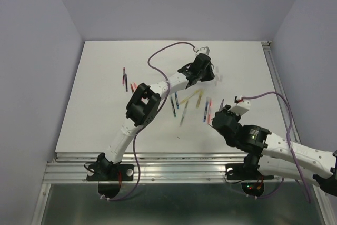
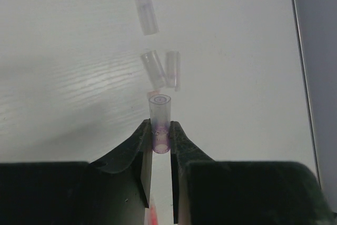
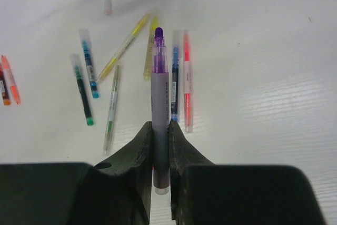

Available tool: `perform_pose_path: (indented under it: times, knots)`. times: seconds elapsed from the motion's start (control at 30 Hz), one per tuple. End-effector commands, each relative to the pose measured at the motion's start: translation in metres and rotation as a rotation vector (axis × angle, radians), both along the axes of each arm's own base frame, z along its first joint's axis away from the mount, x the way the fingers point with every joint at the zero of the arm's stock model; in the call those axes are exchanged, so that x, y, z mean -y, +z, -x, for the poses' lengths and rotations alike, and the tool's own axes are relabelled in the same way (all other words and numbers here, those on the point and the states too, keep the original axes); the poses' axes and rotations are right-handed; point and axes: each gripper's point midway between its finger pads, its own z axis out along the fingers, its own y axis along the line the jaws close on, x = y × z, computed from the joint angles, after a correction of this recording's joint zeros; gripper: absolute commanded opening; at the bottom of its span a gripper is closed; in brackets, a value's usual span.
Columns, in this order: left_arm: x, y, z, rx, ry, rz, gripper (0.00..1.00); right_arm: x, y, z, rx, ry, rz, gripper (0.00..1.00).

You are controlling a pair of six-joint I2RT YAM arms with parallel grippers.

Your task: Open the pen caps

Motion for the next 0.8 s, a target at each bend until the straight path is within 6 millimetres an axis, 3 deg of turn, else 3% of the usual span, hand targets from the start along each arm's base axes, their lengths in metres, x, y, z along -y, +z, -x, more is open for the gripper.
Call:
perform_pose_path:
  times: [0.0, 0.03, 0.07, 0.1, 0.43, 0.57, 0.77]
  knots:
    - [0.02, 0.027, -0.011, 0.028, -0.105, 0.042, 0.01, 0.016, 0.024, -0.009, 0.085, -0.09, -0.017, 0.01]
    - [0.024, 0.029, -0.011, 0.02, -0.117, 0.051, 0.06, 0.016, 0.025, -0.009, 0.092, -0.09, -0.023, 0.01]
    - [0.022, 0.007, -0.013, -0.02, -0.1, 0.015, 0.06, 0.015, 0.025, -0.008, 0.09, -0.08, -0.024, 0.01]
    - [0.025, 0.018, -0.017, -0.013, -0.082, 0.038, 0.07, 0.016, 0.028, -0.008, 0.1, -0.084, -0.035, 0.01]
    - [0.019, -0.013, -0.019, -0.112, -0.045, 0.062, 0.17, 0.01, 0.03, -0.008, 0.122, -0.026, -0.043, 0.01]
    - [0.016, -0.022, -0.016, -0.146, -0.05, 0.059, 0.27, 0.011, 0.03, -0.008, 0.126, -0.025, -0.028, 0.01]
    - [0.015, -0.02, -0.012, -0.148, -0.067, 0.055, 0.43, 0.01, 0.03, -0.009, 0.13, -0.009, -0.011, 0.01]
